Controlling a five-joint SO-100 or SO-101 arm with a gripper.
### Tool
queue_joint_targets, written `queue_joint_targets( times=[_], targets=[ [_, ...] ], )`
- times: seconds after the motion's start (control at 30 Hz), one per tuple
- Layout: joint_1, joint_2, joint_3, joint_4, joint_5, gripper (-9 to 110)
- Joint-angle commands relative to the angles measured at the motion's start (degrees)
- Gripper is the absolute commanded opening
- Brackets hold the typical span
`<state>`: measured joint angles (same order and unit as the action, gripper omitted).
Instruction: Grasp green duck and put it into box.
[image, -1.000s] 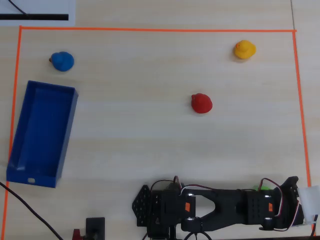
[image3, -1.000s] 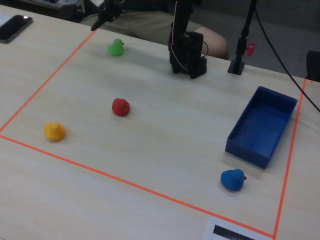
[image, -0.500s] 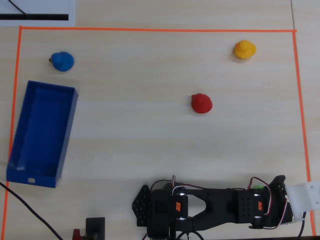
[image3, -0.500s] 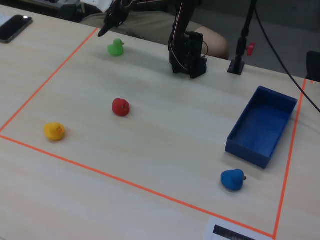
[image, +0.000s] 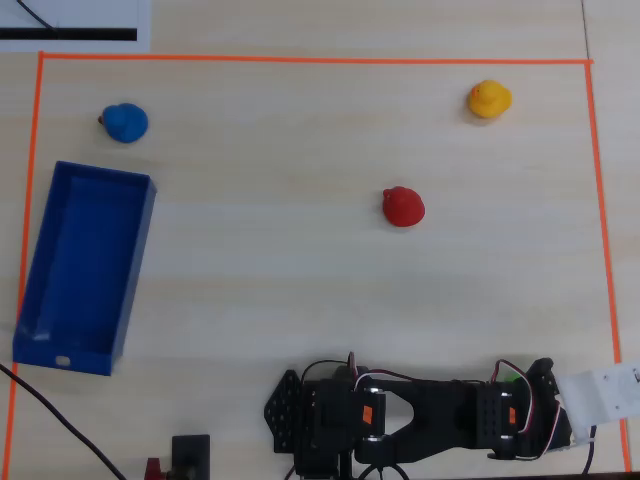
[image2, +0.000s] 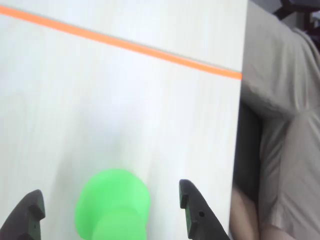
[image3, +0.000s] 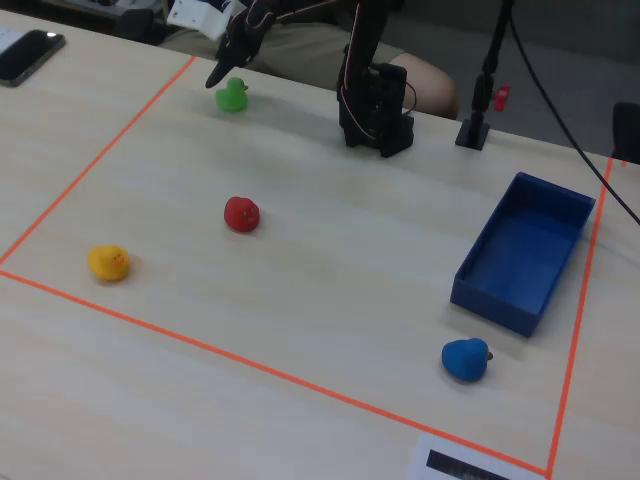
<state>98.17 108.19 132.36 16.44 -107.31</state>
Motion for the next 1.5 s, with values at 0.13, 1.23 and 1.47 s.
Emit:
queue_joint_targets(
  times=[0.13, 1.23, 1.47],
  targets=[
    [1.58, 0.09, 3.16, -1.93, -3.25, 35],
    [-2.11, -5.45, 6.24, -7.29, -0.53, 36],
    [-0.97, -9.67, 4.48, -9.76, -1.93, 36]
  ],
)
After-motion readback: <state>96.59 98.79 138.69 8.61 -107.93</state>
